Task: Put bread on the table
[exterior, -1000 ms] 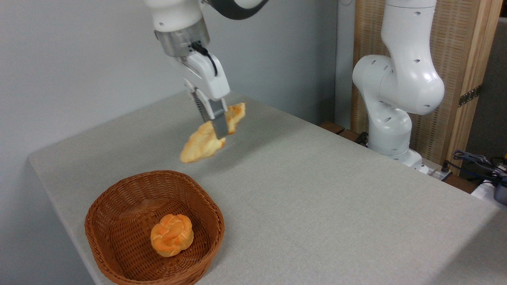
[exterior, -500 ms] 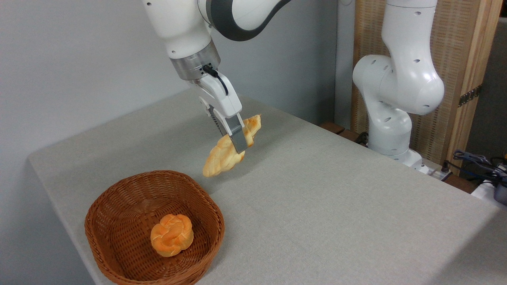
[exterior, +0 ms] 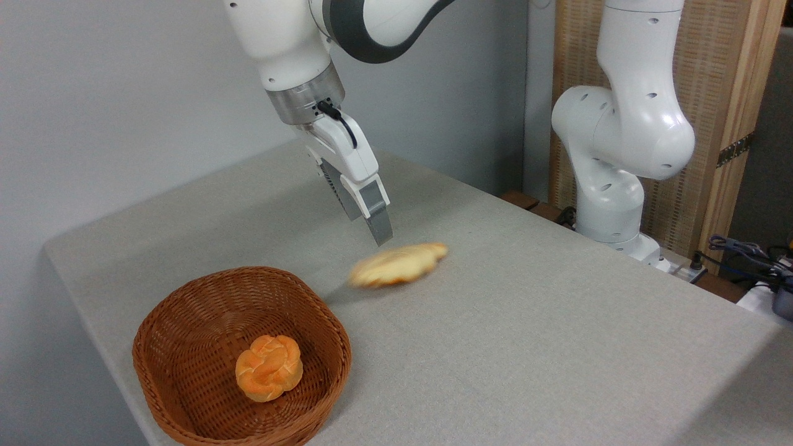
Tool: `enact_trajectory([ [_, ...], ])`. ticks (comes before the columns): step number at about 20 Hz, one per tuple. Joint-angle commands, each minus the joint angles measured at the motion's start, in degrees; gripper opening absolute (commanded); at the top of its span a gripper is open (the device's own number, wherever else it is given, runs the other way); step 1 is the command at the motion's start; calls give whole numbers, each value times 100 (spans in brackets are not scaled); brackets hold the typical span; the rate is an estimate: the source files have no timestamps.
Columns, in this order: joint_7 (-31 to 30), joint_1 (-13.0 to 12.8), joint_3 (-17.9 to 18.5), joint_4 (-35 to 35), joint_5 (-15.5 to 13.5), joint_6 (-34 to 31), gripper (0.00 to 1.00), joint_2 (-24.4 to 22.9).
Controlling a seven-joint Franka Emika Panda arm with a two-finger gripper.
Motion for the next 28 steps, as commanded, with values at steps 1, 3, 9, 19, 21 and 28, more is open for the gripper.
enact_trajectory([
  [1, 49, -45, 49, 20, 69, 78, 100, -62],
  [3, 57, -45, 75, 125, 86, 34, 100, -36],
  [9, 13, -36, 110, 1327, 69, -342, 100, 288],
  [19, -48, -53, 768, 2965, -1, -590, 100, 808],
  [21, -31, -71, 918, 2956, -71, -590, 100, 799],
  [28, -31, -132, 1086, 2807, -72, -590, 100, 799],
])
